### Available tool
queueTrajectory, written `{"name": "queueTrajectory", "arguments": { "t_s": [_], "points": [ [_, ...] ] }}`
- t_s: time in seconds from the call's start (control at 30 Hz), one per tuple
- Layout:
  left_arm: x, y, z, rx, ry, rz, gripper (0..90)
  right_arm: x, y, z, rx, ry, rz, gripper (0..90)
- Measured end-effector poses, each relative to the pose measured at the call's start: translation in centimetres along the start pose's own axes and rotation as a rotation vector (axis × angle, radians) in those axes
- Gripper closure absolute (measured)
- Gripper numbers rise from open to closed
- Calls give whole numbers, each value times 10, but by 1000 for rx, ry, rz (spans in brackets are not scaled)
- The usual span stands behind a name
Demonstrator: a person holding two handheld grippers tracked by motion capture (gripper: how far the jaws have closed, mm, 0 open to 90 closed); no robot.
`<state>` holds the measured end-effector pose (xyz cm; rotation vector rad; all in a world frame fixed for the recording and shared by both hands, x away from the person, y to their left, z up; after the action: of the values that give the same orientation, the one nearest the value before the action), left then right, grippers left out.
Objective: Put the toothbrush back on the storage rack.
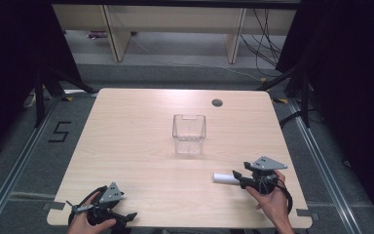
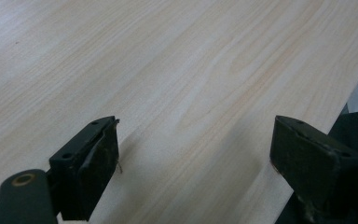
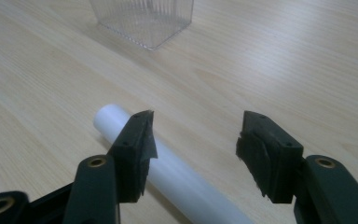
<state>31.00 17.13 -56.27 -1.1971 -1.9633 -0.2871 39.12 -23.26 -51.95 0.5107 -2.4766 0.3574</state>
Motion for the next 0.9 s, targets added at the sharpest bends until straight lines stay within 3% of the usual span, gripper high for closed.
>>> {"name": "queueTrajectory", "arguments": {
  "t_s": [0.13, 0.17, 0.2, 0.23, 0.3, 0.33, 0.37, 0.57, 0.6, 0.63, 0.8, 0.87, 0.9],
  "points": [
    [-1, 0, -1, -2, -3, 1, 151, -6, 7, -2, -2, 18, -25, 476],
    [-1, 0, -1, -6, 1, 3, 151, -5, 6, -3, 12, 17, -12, 481],
    [-1, 0, -1, -5, 2, 3, 151, -6, 10, -4, -12, 28, -13, 487],
    [-1, 0, -1, -1, 1, 11, 151, -7, 9, -5, 9, 22, -13, 488],
    [-2, 1, -1, 1, 0, 4, 151, -8, 12, -5, -8, 35, -20, 496],
    [-2, 1, -1, 3, -2, 2, 150, -10, 10, -6, 21, 19, -16, 499],
    [-2, 1, -1, 1, 2, 3, 150, -12, 12, -6, 3, 32, -32, 508],
    [-2, 2, -1, 4, 0, 4, 151, -16, 12, -9, 20, 32, -12, 537],
    [-2, 2, -2, 1, 4, 6, 151, -17, 15, -8, 1, 46, -26, 550],
    [-2, 2, -2, 2, 1, 6, 151, -18, 15, -9, 23, 44, -35, 562],
    [-1, 1, -2, 0, 10, 14, 150, -22, 19, -10, 18, 64, -32, 638],
    [-2, 2, -3, -1, 13, 9, 150, -25, 18, -11, 56, 50, -24, 669],
    [-2, 2, -3, 2, 19, 11, 151, -24, 22, -10, 15, 83, -32, 684]
  ]
}}
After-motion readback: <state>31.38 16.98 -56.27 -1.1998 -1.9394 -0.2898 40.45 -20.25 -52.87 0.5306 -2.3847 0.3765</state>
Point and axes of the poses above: each handheld gripper's, and its own axes: x roughly backward along the jaws, z roughly out of its underside, y roughly to its left, the point moved 7 cm from there along -x, roughly forward along the jaws, and after that the axes turned 12 degrees about z, right-handed, at the moved point
